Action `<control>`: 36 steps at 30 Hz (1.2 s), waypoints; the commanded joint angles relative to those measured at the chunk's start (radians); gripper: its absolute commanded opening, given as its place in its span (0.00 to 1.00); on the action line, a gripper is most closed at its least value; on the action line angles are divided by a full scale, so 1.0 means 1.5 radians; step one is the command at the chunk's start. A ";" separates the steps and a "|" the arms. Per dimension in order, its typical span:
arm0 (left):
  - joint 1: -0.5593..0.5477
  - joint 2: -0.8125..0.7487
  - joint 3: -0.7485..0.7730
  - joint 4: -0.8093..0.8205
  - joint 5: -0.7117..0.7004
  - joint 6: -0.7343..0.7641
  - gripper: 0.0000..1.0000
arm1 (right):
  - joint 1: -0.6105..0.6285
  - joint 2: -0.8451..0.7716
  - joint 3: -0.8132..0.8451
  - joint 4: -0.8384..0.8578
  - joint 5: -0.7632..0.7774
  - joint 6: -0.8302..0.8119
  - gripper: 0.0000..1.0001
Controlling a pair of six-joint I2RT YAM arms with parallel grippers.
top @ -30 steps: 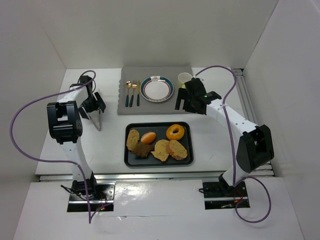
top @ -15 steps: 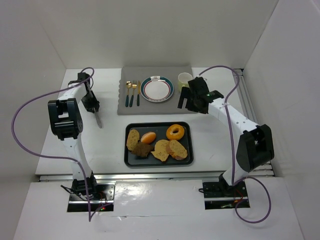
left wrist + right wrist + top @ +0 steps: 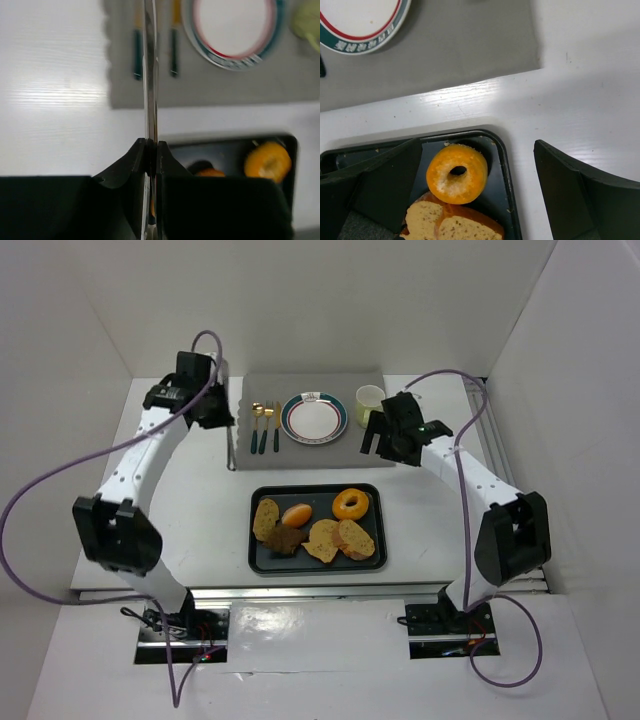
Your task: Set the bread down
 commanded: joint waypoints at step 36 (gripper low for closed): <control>-0.436 -0.001 -0.035 -0.126 0.034 -0.052 0.59 | -0.102 -0.244 -0.049 -0.020 0.097 -0.009 1.00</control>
